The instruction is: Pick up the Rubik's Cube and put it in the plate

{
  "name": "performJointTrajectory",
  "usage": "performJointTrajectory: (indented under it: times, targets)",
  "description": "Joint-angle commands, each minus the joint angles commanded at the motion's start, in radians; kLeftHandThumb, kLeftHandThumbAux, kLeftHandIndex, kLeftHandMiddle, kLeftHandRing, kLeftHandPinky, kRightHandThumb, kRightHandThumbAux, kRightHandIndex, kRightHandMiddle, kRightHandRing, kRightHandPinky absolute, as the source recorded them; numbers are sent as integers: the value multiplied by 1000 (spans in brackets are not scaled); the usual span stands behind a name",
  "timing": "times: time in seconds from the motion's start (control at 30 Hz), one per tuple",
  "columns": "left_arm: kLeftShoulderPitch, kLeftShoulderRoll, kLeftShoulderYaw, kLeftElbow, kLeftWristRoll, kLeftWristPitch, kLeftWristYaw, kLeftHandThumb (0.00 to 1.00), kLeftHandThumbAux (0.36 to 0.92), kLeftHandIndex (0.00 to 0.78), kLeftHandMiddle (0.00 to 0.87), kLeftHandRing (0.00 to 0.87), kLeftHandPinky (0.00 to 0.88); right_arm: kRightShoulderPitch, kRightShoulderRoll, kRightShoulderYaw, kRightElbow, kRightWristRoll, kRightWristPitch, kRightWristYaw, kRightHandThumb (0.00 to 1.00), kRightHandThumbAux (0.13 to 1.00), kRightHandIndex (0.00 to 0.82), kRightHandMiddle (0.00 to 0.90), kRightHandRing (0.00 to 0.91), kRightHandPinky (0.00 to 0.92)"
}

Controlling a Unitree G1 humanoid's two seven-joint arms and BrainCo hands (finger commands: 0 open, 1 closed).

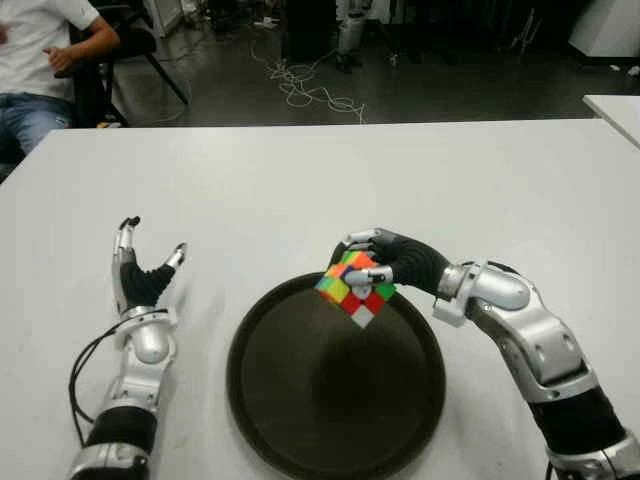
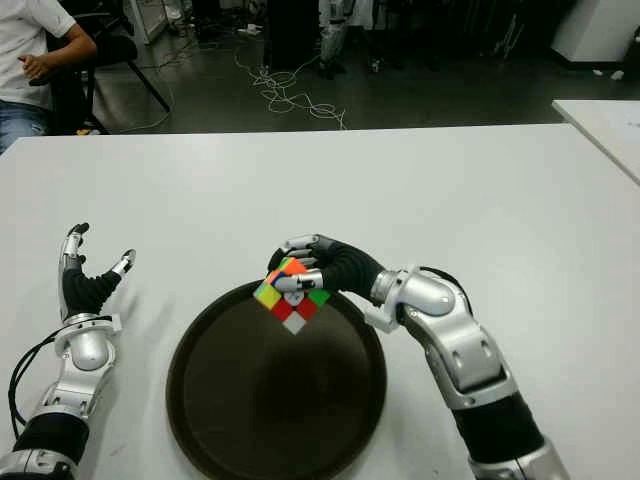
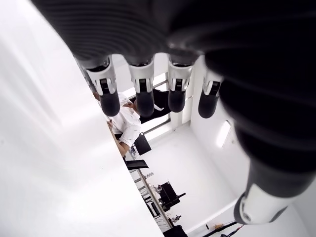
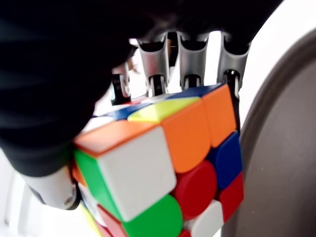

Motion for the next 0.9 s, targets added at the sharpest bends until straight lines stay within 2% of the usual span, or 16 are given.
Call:
performJointTrajectory:
  times: [0.23,0.4,0.47,0.57,0.63,0.67,0.7,0.73,0.77,0.83,0.9]
  targets:
    - [-2,2,1,11,-2,-5,-3,0,737,31,47,43,50,12,3,10,27,-45,-99,-7,698,725,438,787,806,806]
    - [3,0,1,2,-4,-1,-5,0,746,30,47,38,33,23,29,6,68,-48,-188,-13,689,727,434,742,765,764]
    - [5,-2,0,-4,-3,2,-4,0,746,28,40,25,20,23,40,2,94,-43,-227,-12,680,731,428,639,677,672]
    - [6,-4,0,-8,-2,4,-1,0,743,27,37,21,17,22,55,-6,129,-34,-285,-9,675,733,422,553,594,586]
    - [7,-5,-1,-12,0,7,0,0,738,28,39,23,22,22,59,-11,139,-30,-307,-5,671,736,416,468,500,481]
    - [6,-5,0,-11,0,8,2,0,738,28,39,24,23,21,63,-13,147,-28,-323,-4,670,736,415,456,487,466]
    - [5,-6,0,-11,0,9,2,0,740,30,42,27,25,20,65,-14,154,-28,-334,-3,439,746,374,419,445,427]
    - [3,-6,0,-9,0,9,4,0,742,31,45,30,26,16,70,-15,175,-32,-366,-3,281,755,347,396,418,401]
    - [2,-7,1,-9,0,10,5,0,742,32,45,32,30,12,75,-15,196,-38,-397,-4,179,756,292,346,364,355]
    - [3,-8,0,-10,0,10,6,0,742,32,45,34,33,8,80,-16,223,-45,-441,-3,92,754,234,294,306,301]
    - [4,-9,0,-13,0,10,6,0,738,31,44,34,32,6,83,-16,240,-47,-466,-2,47,744,185,245,251,236]
